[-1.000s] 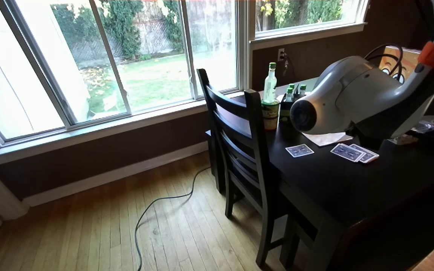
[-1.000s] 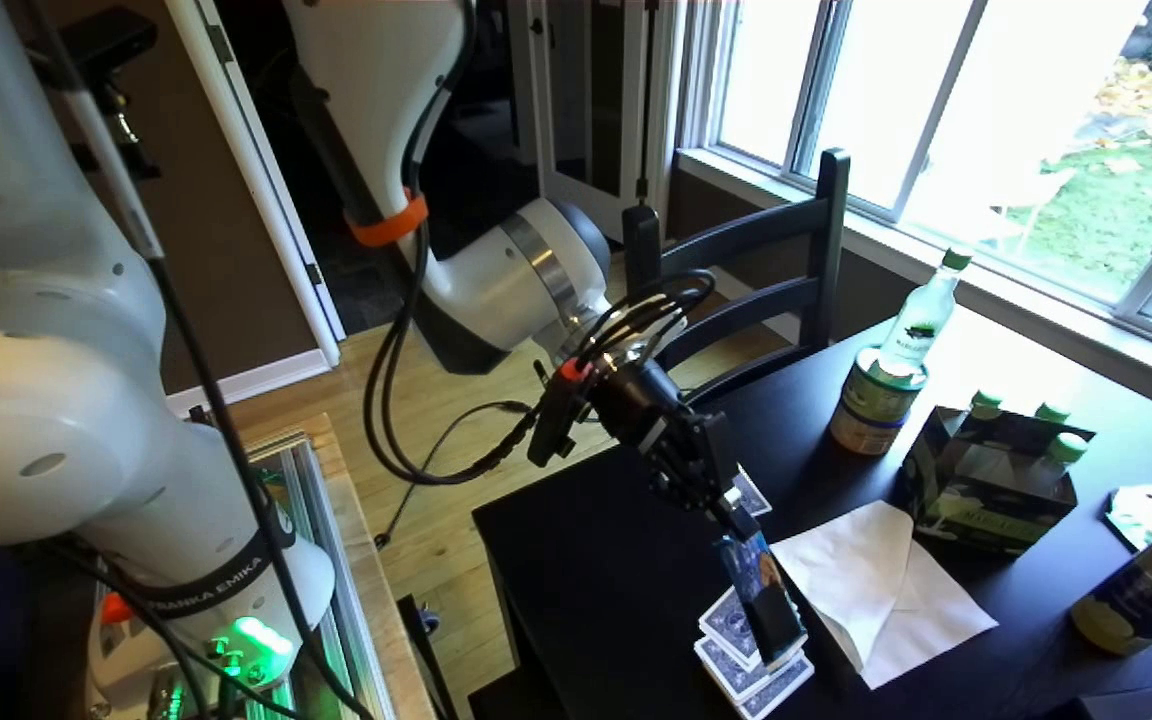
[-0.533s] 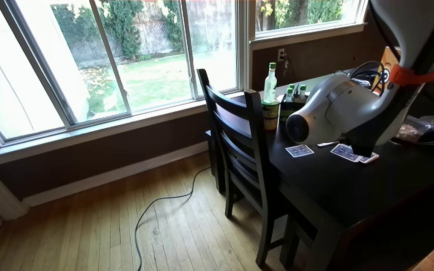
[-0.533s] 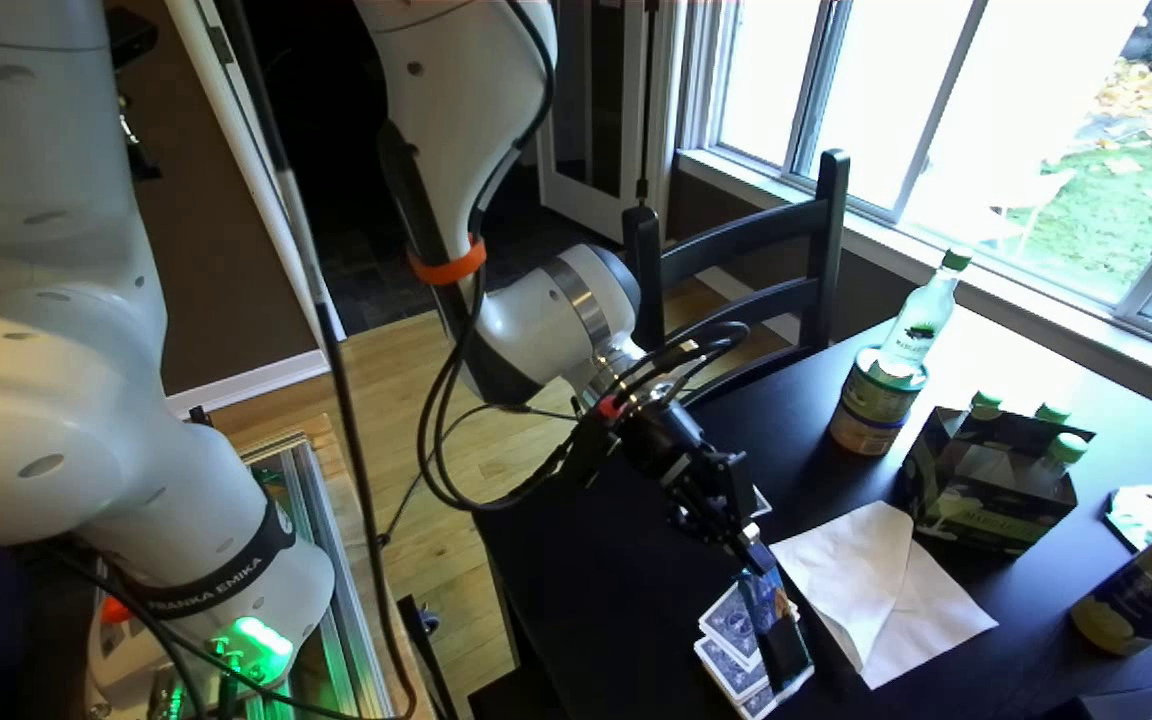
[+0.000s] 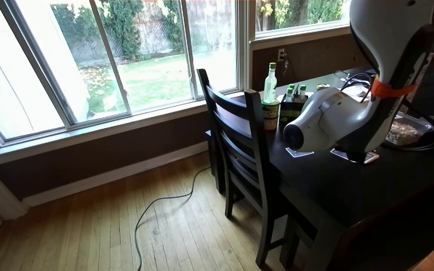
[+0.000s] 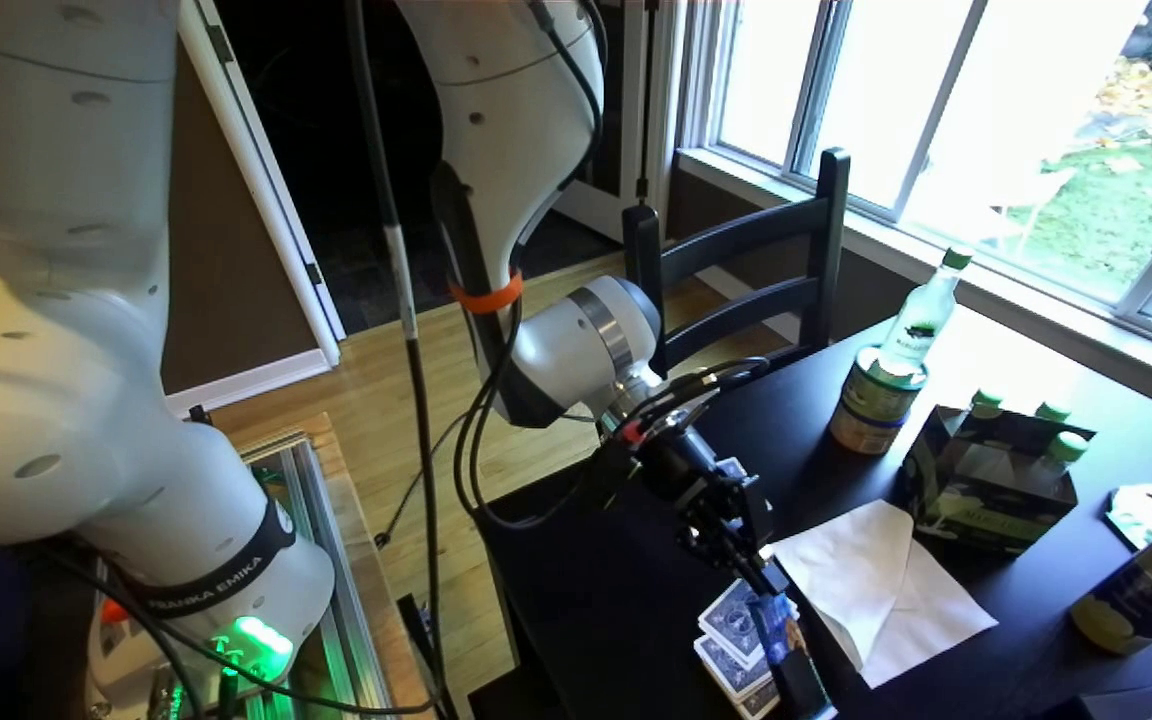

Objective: Pick up the granola bar and place it on the deck of cards

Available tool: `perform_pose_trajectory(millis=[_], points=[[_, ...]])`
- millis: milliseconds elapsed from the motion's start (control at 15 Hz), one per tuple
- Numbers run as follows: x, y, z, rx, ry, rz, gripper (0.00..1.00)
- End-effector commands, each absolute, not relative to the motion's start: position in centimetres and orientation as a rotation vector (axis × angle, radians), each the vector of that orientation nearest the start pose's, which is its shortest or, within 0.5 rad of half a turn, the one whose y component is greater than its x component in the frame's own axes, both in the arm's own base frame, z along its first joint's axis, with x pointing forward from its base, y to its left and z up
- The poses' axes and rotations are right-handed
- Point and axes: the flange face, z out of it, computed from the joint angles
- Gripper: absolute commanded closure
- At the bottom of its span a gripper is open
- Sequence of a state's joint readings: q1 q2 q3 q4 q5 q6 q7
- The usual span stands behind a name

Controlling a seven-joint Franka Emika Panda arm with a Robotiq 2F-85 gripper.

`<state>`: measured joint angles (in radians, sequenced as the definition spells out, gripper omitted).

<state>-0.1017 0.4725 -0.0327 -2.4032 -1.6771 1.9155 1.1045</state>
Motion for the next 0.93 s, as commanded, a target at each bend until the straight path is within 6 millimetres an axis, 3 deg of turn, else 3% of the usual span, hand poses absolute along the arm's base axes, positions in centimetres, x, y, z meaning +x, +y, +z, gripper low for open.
perform_pose_trajectory(millis=[0, 467, 667, 867], points=[[43.2, -12.5, 11.8, 1.855, 0.261, -0.062, 0.54], [43.8, -7.5, 17.4, 2.119, 0.311, 0.136, 0.05], [43.8, -6.6, 21.4, 2.271, 0.347, 0.239, 0.00], [43.0, -7.4, 25.7, 2.425, 0.380, 0.348, 0.00]])
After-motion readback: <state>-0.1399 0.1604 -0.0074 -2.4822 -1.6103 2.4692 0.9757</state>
